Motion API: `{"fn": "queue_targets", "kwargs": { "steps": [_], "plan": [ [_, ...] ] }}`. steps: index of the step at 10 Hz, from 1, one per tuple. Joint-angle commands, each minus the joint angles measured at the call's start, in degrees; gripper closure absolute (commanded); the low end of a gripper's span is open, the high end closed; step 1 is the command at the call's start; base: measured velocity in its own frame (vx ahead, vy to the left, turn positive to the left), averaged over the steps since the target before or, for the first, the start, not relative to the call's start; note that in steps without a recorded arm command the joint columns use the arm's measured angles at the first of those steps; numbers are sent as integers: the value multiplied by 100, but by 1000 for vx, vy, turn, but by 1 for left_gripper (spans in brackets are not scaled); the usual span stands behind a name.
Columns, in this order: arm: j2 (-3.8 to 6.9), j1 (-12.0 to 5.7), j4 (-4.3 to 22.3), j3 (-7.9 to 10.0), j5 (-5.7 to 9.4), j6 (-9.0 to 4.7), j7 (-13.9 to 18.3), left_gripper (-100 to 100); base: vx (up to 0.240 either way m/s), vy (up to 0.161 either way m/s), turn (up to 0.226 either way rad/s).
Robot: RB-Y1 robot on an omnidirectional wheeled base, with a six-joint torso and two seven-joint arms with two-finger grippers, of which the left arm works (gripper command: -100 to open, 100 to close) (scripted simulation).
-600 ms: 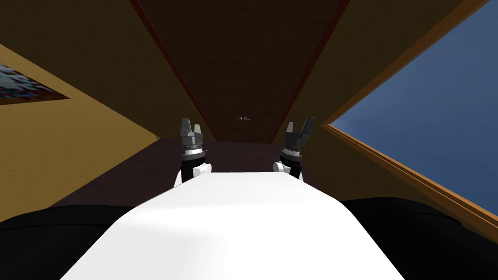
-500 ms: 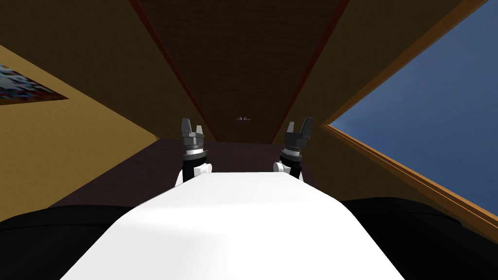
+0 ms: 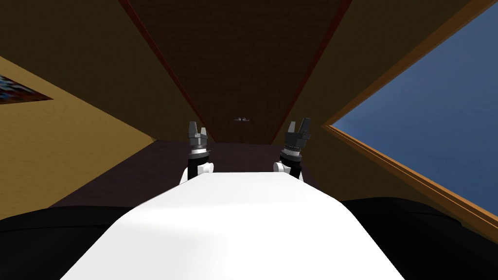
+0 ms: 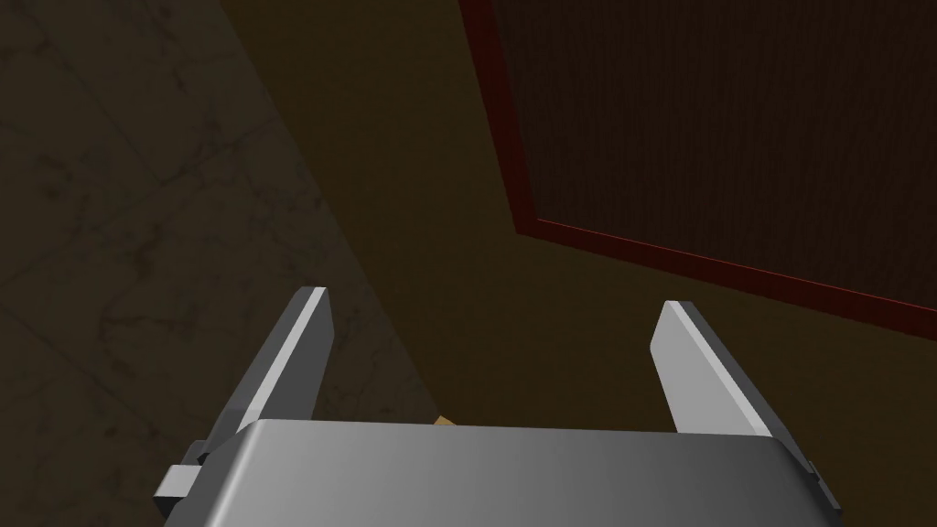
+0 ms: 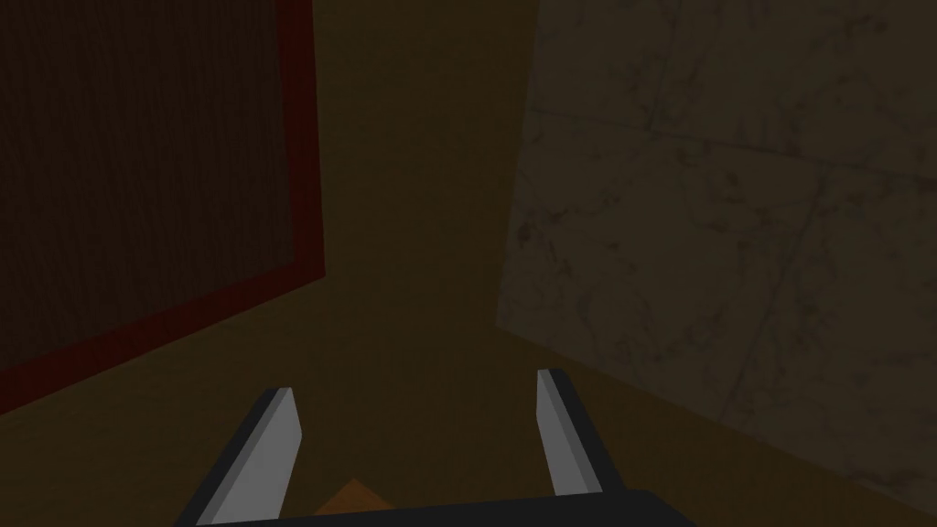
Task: Pull the door open
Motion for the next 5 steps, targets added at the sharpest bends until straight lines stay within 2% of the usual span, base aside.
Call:
{"fn": "queue_targets", "kwargs": {
  "steps": [1,5],
  "plan": [
    [43,-40,200,3,29,-74,36,-100,88,-9,-26],
    [137,-223,743,-9,92,-204,109,-100,89,-4,-25]
  ]
}}
